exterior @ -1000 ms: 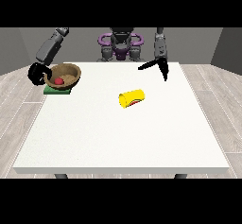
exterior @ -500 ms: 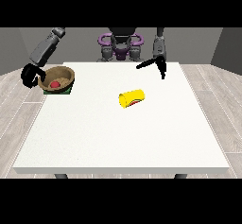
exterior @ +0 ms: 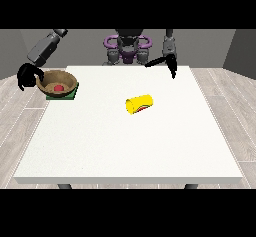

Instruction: Pick the cup and pour the ball into the bowl, then pick the bowl and place it on the pad

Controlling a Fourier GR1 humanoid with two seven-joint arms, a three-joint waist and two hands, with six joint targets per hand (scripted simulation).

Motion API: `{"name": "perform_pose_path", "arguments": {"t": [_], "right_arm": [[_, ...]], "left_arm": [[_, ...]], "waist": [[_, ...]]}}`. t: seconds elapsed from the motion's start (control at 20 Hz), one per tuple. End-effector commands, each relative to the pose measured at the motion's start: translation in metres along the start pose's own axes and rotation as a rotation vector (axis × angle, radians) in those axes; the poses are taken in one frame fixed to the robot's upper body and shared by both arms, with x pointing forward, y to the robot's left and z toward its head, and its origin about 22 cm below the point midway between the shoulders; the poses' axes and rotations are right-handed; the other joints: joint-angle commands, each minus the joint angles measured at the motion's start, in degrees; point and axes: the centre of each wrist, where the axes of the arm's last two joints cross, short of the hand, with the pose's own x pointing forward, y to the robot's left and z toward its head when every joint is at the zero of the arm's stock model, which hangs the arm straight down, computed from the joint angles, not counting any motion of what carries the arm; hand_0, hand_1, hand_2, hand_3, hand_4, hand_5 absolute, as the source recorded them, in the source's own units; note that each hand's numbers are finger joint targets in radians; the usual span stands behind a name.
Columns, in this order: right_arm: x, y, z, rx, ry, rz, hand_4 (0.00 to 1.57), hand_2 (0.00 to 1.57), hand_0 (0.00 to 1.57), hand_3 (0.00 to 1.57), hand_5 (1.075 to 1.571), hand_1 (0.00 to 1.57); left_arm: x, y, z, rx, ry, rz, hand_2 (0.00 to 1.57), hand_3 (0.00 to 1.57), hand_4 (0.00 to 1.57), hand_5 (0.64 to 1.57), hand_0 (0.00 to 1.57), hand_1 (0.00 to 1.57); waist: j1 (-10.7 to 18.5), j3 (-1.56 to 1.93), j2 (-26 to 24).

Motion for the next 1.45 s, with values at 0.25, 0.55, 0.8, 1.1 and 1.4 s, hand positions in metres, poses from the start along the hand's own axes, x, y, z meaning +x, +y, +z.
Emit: {"name": "perform_pose_path", "arguments": {"t": [0.25,0.55,0.8,1.1,1.4], "right_arm": [[-0.046,0.015,0.008,0.018,0.075,0.093,0.69,1.57,1.57,1.01,1.567,1.57],[0.001,-0.009,0.005,-0.124,0.083,0.219,0.0,1.05,1.1,0.87,1.539,1.1],[0.038,-0.046,0.02,-0.152,0.029,0.273,0.0,0.43,0.0,0.26,1.481,0.0],[0.037,-0.033,0.012,-0.132,0.038,0.263,0.0,0.33,0.0,0.27,1.492,0.0],[0.103,-0.045,0.014,-0.036,0.055,0.222,0.0,0.19,0.0,0.29,1.503,0.0]], "left_arm": [[0.003,-0.012,0.019,-0.03,0.022,0.022,0.0,0.0,0.0,1.567,0.0,0.0],[0.023,0.002,-0.005,-0.008,-0.034,0.006,0.0,0.0,0.0,1.565,0.0,0.0],[0.024,0.016,0.017,0.029,-0.044,0.008,0.0,0.0,0.0,1.566,0.0,0.0],[0.023,0.026,0.009,0.034,-0.054,0.003,0.0,0.0,0.0,1.568,0.0,0.0],[-0.007,0.009,0.024,-0.022,0.119,0.034,0.0,0.0,0.0,1.569,0.0,0.0]], "waist": [[0.17,0.01,-1.35],[0.59,0.02,1.65],[-0.22,0.04,3.28],[-0.75,0.0,1.41],[-1.82,-0.11,-7.27]]}}
